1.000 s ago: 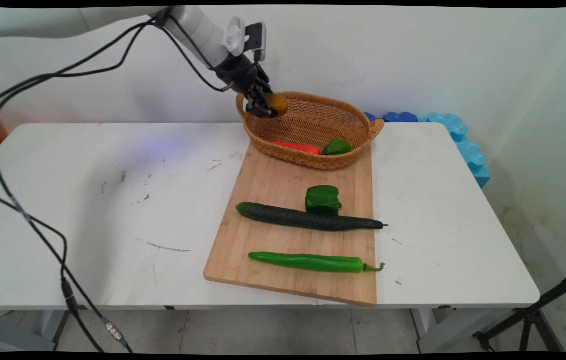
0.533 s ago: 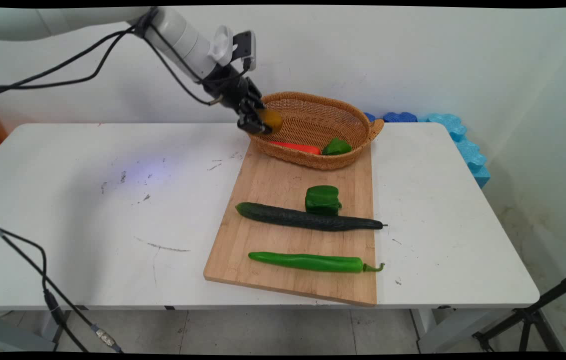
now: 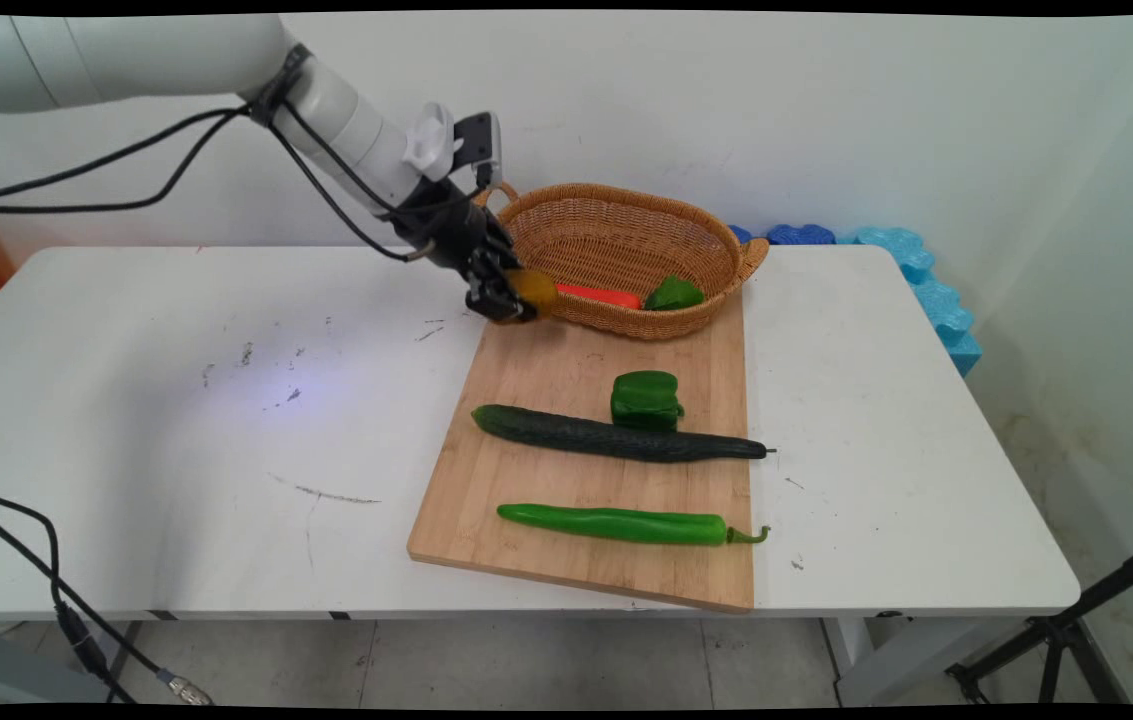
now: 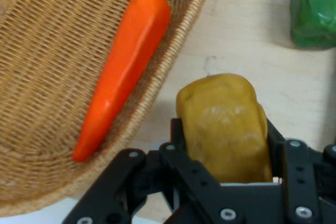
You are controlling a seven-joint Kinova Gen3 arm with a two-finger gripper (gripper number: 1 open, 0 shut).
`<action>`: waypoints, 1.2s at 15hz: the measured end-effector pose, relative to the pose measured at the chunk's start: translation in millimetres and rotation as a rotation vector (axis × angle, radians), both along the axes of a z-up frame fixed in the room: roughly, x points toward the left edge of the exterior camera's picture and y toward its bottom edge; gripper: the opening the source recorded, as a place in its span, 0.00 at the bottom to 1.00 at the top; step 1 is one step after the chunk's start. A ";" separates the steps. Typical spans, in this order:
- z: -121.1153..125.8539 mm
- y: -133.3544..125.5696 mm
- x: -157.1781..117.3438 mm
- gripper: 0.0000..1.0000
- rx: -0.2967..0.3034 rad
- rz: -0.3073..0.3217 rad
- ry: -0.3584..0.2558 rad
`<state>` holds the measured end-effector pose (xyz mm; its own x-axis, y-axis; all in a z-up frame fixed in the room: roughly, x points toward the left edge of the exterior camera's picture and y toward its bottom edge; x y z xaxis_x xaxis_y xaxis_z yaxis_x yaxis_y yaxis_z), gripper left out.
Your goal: Place the picked object on the cutting board
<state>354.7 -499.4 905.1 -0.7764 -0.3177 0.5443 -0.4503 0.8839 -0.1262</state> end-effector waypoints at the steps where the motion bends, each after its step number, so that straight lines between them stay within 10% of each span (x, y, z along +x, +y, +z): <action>1: -4.4 2.0 -1.5 0.00 0.006 0.006 0.006; 18: -80.2 -0.5 -22.7 0.00 0.065 0.022 0.036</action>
